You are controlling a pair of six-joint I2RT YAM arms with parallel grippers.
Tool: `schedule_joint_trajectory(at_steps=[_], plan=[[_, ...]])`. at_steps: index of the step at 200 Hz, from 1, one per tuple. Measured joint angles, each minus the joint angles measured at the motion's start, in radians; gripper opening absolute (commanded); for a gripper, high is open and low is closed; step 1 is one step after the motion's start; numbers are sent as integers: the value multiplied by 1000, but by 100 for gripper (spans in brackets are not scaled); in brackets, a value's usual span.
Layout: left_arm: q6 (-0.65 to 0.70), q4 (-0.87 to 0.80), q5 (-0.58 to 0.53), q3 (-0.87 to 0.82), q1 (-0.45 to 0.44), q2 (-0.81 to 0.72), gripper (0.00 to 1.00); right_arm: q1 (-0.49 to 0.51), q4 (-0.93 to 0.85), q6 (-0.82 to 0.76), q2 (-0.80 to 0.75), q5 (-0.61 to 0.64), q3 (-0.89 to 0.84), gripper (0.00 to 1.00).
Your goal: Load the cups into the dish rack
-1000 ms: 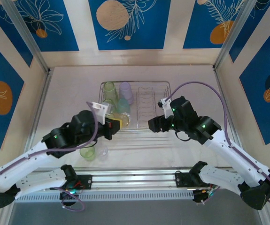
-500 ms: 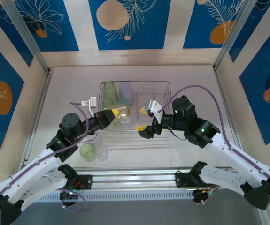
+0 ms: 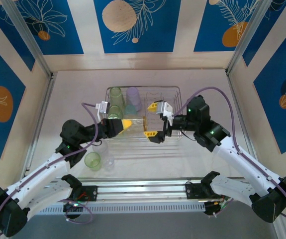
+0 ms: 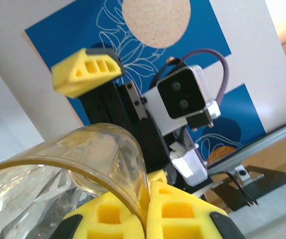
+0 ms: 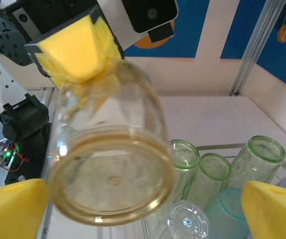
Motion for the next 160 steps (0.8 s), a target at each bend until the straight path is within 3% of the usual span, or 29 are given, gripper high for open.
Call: schedule_joint_trajectory(at_steps=[77,160], plan=[[-45,111,24,0,1,19,0,-8,20,-9,59,-198,2,90],[-30,71,-12,-13,2,14,0,8,113,23,73,-137,2,94]])
